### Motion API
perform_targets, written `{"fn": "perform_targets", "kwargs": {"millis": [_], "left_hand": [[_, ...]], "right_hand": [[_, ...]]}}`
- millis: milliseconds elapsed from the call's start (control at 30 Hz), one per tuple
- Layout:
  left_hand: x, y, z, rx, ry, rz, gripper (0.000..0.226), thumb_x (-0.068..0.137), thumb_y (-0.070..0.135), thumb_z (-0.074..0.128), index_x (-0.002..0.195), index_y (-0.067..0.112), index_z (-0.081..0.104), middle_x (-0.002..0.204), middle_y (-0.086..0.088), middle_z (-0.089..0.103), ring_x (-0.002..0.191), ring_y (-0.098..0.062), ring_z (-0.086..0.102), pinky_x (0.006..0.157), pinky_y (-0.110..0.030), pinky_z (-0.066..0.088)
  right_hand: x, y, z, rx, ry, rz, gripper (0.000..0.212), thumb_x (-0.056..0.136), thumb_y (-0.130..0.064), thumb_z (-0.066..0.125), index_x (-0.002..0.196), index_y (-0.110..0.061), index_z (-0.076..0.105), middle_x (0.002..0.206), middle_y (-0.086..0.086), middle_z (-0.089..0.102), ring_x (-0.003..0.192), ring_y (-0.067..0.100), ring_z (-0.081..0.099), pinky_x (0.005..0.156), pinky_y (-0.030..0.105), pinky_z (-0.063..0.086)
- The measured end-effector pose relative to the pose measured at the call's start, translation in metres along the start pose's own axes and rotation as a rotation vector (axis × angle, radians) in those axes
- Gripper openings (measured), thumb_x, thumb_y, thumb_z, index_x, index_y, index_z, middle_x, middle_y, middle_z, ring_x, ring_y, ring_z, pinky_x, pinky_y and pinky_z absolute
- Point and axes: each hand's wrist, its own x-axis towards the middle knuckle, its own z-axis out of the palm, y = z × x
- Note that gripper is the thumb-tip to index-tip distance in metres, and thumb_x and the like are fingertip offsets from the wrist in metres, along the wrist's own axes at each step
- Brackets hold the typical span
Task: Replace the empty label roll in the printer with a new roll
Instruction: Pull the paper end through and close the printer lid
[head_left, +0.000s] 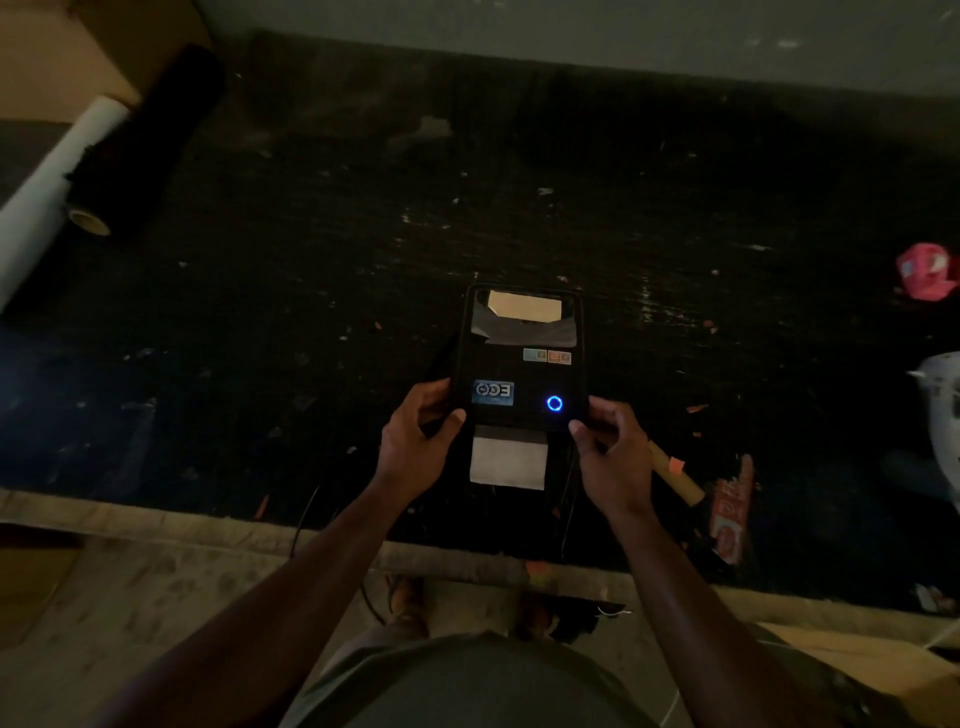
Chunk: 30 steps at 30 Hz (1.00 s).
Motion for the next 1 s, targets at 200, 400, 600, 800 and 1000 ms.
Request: {"fn": "perform_targets", "kwargs": {"millis": [200,400,600,800,1000], "left_hand": [[0.0003,0.0003,0.0015,-0.011,0.011,-0.009,0.045,0.093,0.024,0.072,0.136,0.025,0.058,0.131,0.008,0.068,0.116,-0.006,0.067,0.095,-0.045,0.059],[-0.0007,0.0012,0.0023,-0.031,0.015,-0.021,0.043,0.094,0.023,0.072,0.135,0.026,0.059,0.129,0.011,0.068,0.113,-0.002,0.066,0.096,-0.043,0.059],[-0.0019,0.0019,0.0027,-0.041,0.009,-0.04,0.043,0.094,0.025,0.071,0.135,0.028,0.058,0.131,0.01,0.067,0.116,-0.004,0.066,0.096,-0.045,0.059],[-0.0019,0.0018,0.0017,-0.033,0.003,-0.059,0.044,0.094,0.027,0.07,0.136,0.031,0.056,0.133,0.01,0.066,0.118,-0.006,0.066,0.096,-0.047,0.059],[-0.0021,0.0028,0.0024,-0.036,0.008,-0.063,0.043,0.094,0.028,0.07,0.135,0.032,0.057,0.13,0.013,0.067,0.115,-0.002,0.065,0.096,-0.047,0.059]], "right_hand": [[-0.0007,-0.0026,-0.0013,-0.005,-0.013,-0.002,0.039,0.092,-0.013,0.071,0.129,-0.019,0.061,0.119,-0.01,0.064,0.107,0.004,0.063,0.091,0.024,0.051],[0.0001,-0.001,-0.0018,0.001,-0.019,-0.02,0.038,0.091,-0.012,0.071,0.128,-0.017,0.061,0.119,-0.008,0.066,0.106,0.006,0.065,0.094,0.028,0.053],[-0.0004,-0.0026,-0.0023,-0.008,-0.017,-0.014,0.039,0.092,-0.014,0.071,0.13,-0.018,0.06,0.121,-0.009,0.064,0.109,0.006,0.062,0.091,0.022,0.05],[0.0007,0.0016,-0.0013,-0.012,-0.021,-0.025,0.041,0.092,-0.016,0.071,0.13,-0.018,0.059,0.127,-0.003,0.067,0.113,0.01,0.065,0.097,0.031,0.054],[0.0003,-0.0014,-0.002,0.0,-0.023,-0.035,0.04,0.092,-0.013,0.071,0.13,-0.014,0.06,0.122,-0.005,0.066,0.103,0.001,0.064,0.093,0.024,0.053]]}}
